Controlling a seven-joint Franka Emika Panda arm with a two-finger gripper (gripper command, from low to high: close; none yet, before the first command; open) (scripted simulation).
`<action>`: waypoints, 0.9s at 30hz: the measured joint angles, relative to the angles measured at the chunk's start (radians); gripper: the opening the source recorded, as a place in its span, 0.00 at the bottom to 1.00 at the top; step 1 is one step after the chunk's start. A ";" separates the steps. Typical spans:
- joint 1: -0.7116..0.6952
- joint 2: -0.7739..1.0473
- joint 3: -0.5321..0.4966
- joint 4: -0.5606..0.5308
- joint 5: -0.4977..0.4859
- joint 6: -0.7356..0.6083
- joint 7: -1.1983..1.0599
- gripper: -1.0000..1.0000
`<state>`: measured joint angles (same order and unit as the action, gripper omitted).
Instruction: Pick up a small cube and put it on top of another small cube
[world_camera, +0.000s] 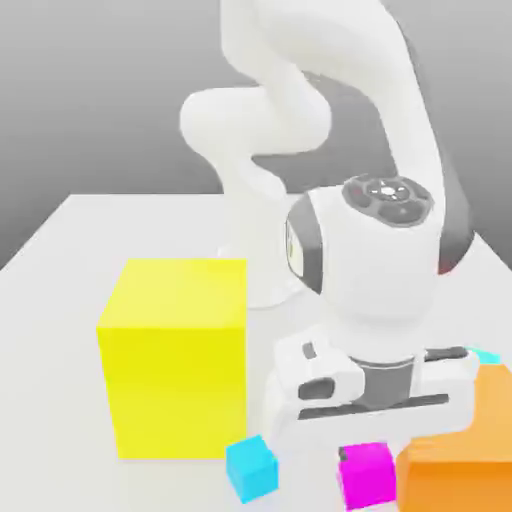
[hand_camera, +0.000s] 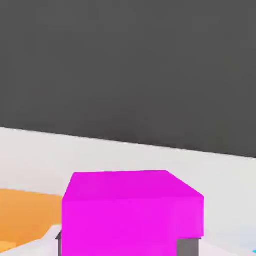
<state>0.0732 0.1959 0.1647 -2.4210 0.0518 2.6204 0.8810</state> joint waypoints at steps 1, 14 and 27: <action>0.003 -0.036 0.010 -0.036 0.020 0.001 0.005 0.00; 0.055 -0.465 0.077 -0.509 0.110 0.045 0.182 0.00; -0.033 -0.205 0.100 -0.532 -0.055 0.325 0.310 1.00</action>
<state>0.0407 -0.0089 0.2646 -2.9535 -0.0030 2.9456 1.1908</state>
